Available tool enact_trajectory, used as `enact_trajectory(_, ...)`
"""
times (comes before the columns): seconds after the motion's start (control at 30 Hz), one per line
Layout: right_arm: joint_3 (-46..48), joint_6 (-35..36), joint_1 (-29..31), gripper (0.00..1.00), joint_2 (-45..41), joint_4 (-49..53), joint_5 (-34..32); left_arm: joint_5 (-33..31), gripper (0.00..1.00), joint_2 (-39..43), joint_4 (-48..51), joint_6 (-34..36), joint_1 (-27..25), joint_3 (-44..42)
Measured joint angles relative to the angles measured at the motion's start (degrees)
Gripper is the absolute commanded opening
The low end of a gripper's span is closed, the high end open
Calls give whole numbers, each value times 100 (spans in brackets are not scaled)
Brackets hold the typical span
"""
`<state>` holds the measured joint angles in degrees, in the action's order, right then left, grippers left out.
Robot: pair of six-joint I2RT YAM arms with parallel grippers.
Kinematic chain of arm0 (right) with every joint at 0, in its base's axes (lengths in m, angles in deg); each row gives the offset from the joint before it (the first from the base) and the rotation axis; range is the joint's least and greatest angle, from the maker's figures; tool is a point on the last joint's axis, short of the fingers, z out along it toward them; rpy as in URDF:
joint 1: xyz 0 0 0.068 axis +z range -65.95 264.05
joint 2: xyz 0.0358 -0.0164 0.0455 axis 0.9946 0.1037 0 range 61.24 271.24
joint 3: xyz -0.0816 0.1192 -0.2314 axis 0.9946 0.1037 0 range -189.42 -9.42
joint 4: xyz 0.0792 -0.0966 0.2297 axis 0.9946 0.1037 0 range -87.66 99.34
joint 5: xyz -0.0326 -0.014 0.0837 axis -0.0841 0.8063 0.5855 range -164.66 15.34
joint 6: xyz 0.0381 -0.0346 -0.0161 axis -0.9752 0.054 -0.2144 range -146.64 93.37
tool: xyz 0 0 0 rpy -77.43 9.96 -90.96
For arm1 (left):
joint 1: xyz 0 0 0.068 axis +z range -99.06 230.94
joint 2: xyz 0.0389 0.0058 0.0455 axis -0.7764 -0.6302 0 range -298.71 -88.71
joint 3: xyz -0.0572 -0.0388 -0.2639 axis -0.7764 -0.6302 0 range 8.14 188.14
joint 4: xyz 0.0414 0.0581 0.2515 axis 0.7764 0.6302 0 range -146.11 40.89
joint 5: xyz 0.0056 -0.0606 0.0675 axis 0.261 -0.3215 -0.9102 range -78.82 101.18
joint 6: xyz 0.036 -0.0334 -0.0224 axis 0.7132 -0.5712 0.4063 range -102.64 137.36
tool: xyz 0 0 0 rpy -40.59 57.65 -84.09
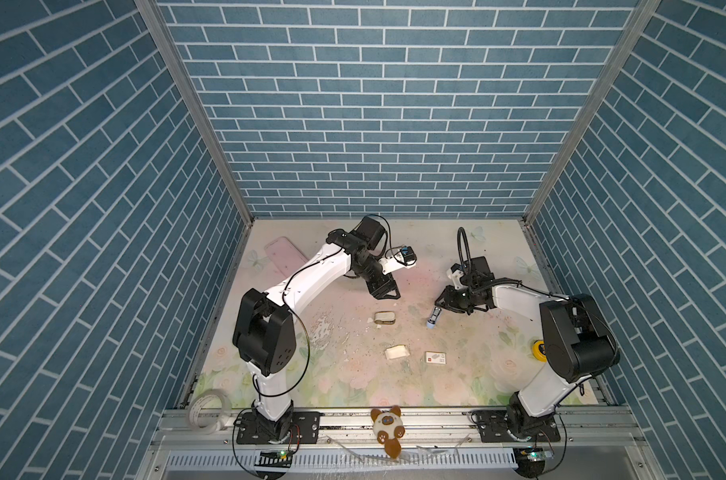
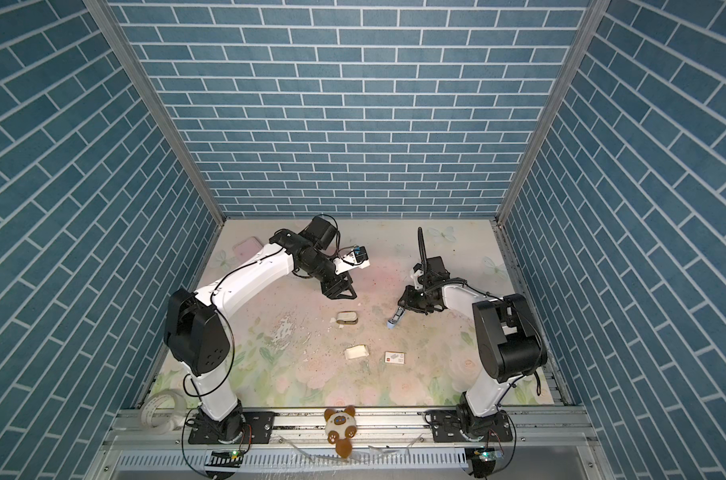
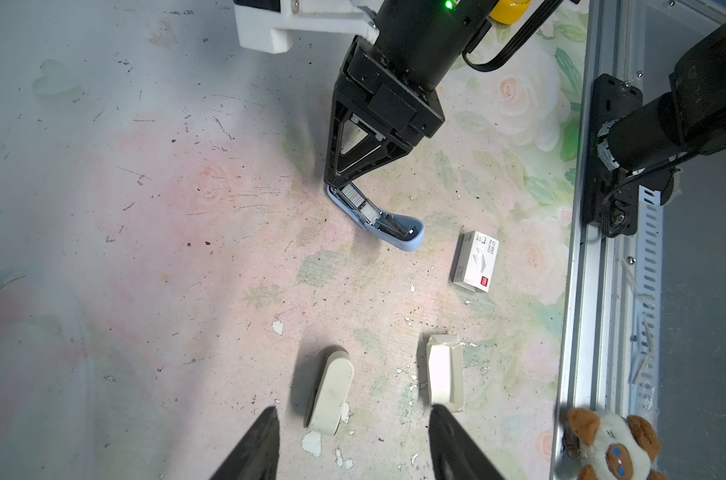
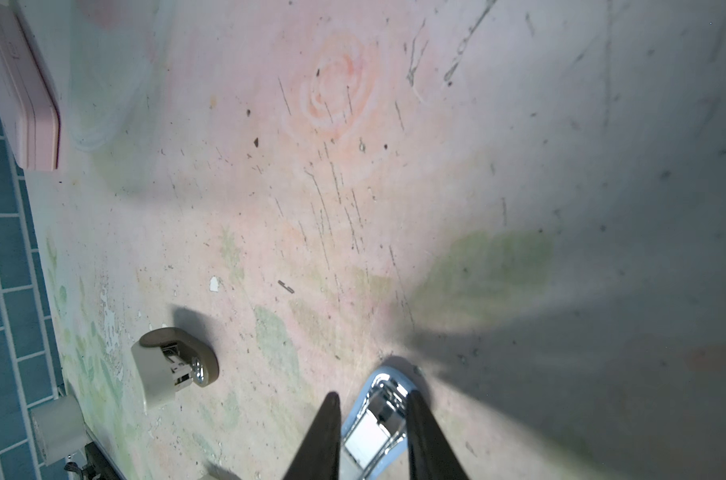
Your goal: Load the staples into the stapler
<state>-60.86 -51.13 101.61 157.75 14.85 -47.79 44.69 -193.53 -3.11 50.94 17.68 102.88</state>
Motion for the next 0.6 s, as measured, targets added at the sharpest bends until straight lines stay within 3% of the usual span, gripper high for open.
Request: enact_trajectory(0.6, -155, 162, 0, 30, 72, 70, 76, -9, 59, 0, 20, 0, 0, 0)
